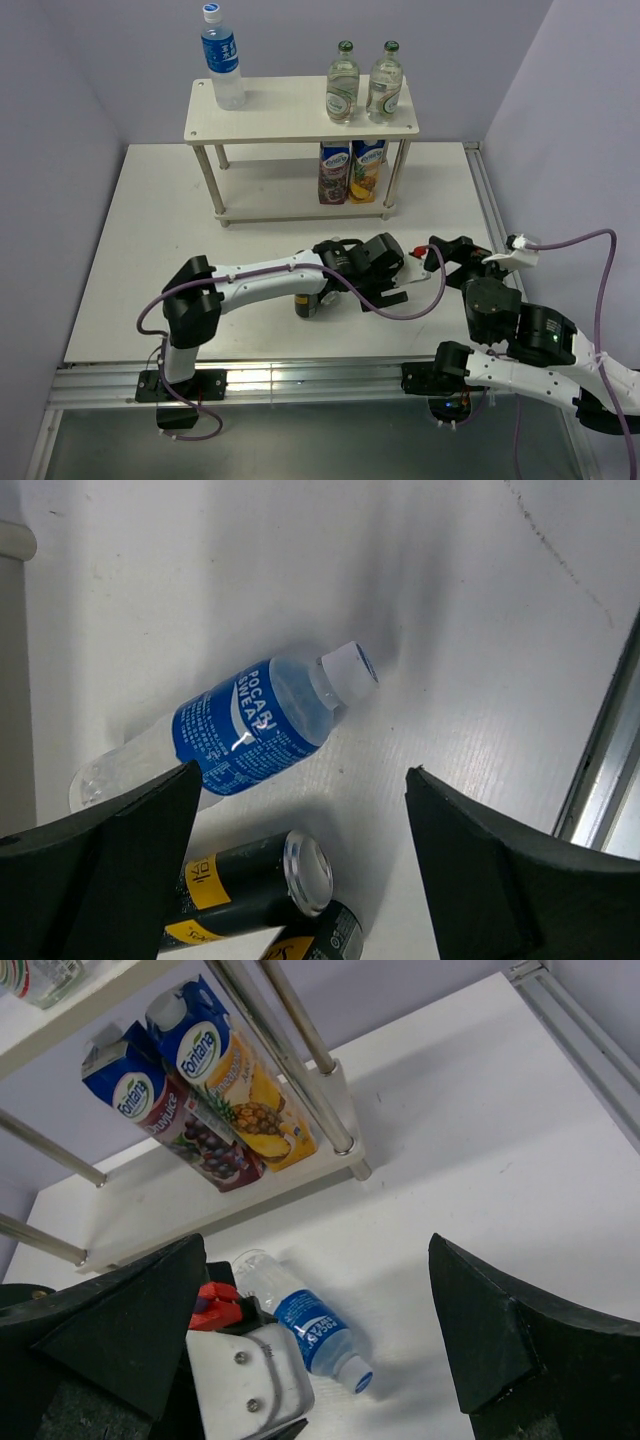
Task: Place and organize the beverage onto the shelf
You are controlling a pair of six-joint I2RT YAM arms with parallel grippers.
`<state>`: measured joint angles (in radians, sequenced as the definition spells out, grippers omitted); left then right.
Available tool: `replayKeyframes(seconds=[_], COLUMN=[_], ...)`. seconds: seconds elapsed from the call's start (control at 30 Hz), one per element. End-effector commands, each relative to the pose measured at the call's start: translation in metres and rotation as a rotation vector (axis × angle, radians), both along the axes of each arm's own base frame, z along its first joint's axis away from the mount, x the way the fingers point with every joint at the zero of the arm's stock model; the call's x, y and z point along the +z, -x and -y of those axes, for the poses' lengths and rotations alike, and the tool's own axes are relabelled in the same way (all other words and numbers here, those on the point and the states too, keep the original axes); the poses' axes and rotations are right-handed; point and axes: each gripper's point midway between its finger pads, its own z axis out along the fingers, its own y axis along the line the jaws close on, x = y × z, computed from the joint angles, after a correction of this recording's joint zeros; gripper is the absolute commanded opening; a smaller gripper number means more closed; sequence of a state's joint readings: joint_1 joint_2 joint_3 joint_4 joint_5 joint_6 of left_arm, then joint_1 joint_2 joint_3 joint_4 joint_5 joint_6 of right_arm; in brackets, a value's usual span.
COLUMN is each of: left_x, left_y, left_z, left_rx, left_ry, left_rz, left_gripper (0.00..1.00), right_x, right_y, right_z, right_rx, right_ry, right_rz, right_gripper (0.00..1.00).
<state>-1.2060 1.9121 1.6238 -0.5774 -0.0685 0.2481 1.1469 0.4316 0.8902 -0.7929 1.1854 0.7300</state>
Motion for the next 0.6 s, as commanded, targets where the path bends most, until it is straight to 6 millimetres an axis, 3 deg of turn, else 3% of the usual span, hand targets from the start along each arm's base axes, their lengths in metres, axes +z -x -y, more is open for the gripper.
replayKeyframes(seconds=[0.0, 0.3, 0.57], left_x=[-0.014, -0.071, -0.101], left_y=[-0.009, -0.025, -0.046], left_z=[0.004, 0.000, -0.007], left_rx=[-0.018, -0.009, 0.030], left_ry=[-0.054, -0.174, -0.211], left_rz=[0.069, 0.082, 0.063], left_gripper=[0.89, 0.86, 0.85], right_x=[0.004, 0.001, -0.004], right_y=[0.003, 0.007, 0.005], right_z=[0.004, 0.010, 0.003], right_rx=[0.005, 0.025, 0.037], right_ry=[-0.046, -0.056, -0.035], right_rz=[0.017, 0.017, 0.005], right_gripper=[1.00, 1.00, 1.00])
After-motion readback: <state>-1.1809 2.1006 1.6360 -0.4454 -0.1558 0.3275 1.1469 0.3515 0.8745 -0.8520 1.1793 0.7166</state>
